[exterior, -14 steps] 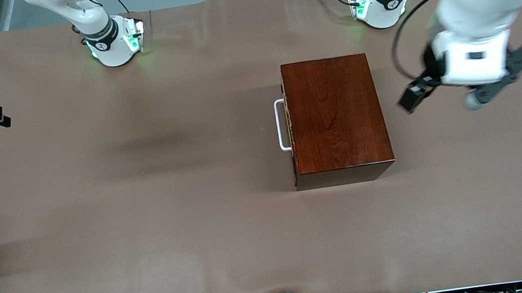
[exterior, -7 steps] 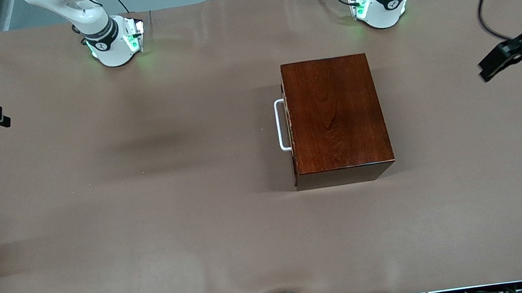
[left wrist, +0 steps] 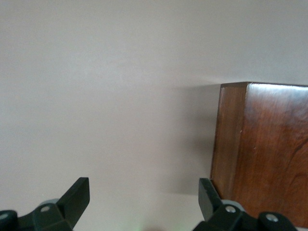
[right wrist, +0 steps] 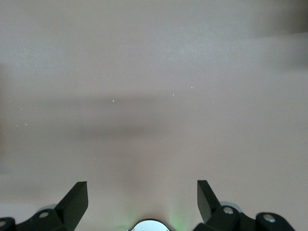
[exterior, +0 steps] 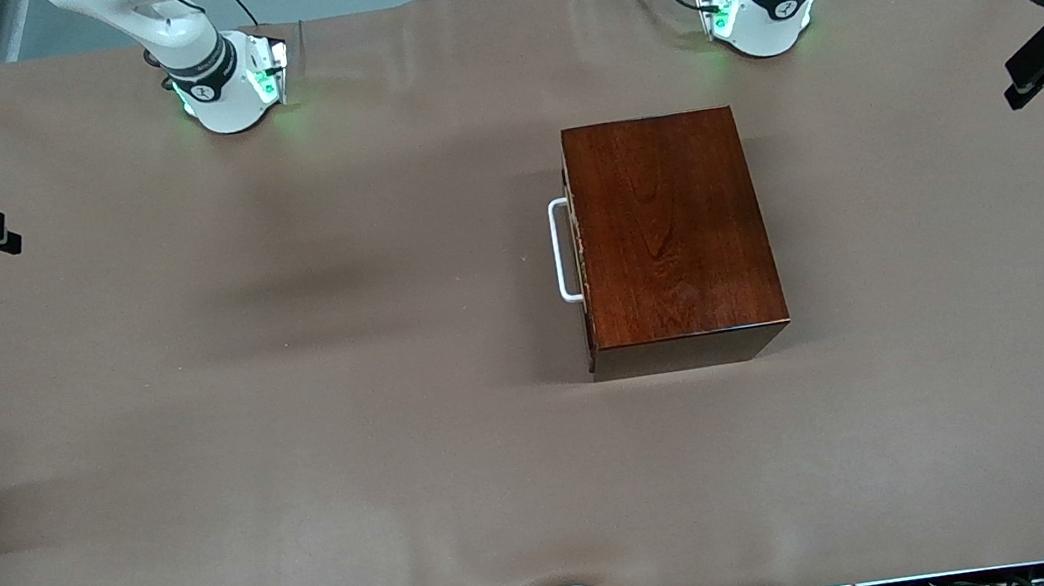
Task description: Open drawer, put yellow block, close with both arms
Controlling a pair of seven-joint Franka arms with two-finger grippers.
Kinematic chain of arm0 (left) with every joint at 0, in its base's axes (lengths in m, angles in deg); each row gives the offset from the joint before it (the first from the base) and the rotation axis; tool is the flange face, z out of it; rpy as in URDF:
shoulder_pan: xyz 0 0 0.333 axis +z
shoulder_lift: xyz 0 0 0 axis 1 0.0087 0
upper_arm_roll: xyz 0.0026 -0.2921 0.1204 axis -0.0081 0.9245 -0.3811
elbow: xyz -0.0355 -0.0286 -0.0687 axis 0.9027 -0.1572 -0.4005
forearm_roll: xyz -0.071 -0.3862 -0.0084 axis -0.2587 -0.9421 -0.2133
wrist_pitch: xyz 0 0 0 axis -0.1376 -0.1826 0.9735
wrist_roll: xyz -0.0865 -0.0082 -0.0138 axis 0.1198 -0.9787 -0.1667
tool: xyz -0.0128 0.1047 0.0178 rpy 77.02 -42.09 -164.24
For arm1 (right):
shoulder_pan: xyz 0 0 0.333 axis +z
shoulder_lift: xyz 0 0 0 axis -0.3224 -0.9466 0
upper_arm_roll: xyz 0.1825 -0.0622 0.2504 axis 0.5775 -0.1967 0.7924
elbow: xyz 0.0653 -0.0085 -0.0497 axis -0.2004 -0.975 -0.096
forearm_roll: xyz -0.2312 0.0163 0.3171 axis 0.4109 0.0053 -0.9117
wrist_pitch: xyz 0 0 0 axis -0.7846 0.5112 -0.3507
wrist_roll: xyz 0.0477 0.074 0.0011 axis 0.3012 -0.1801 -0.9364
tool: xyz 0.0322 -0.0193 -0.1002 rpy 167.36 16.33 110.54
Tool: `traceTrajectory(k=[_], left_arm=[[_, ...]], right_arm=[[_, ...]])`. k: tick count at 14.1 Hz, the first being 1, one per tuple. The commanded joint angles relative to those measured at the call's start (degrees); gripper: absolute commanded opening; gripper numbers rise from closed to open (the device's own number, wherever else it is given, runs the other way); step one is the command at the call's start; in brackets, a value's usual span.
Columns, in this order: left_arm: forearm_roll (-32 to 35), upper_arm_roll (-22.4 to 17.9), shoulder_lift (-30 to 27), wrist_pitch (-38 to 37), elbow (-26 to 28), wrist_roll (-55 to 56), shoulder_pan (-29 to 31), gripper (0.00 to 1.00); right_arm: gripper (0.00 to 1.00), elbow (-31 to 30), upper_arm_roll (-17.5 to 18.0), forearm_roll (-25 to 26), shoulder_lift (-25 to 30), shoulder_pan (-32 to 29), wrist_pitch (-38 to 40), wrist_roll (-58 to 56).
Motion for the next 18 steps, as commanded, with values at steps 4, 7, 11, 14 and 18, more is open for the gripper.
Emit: traceTrajectory(k=[4, 7, 11, 14, 18], left_arm=[[-1.49, 6.36, -5.19, 1.48, 5.62, -1.28, 5.02, 1.0], [-2.62, 6.36, -4.23, 0.77, 2.91, -1.46, 4.59, 1.0], [-4.12, 6.36, -4.14, -0.19, 2.19, -1.45, 4.49, 1.0], [-4.13, 6.36, -4.14, -0.89, 2.19, -1.45, 4.41, 1.0], [-4.04, 6.36, -4.14, -1.6, 2.11, -1.45, 4.49, 1.0]], right_arm=[[1.0, -1.42, -0.1, 1.12, 1.56, 0.36, -0.08, -0.43], [1.0, -1.42, -0.1, 1.12, 1.56, 0.45, -0.08, -0.43], [1.0, -1.42, -0.1, 1.12, 1.56, 0.45, 0.0, -0.43], [1.0, -1.42, -0.1, 1.12, 1.65, 0.1, 0.0, -0.43], [1.0, -1.42, -0.1, 1.12, 1.65, 0.19, 0.0, -0.43]])
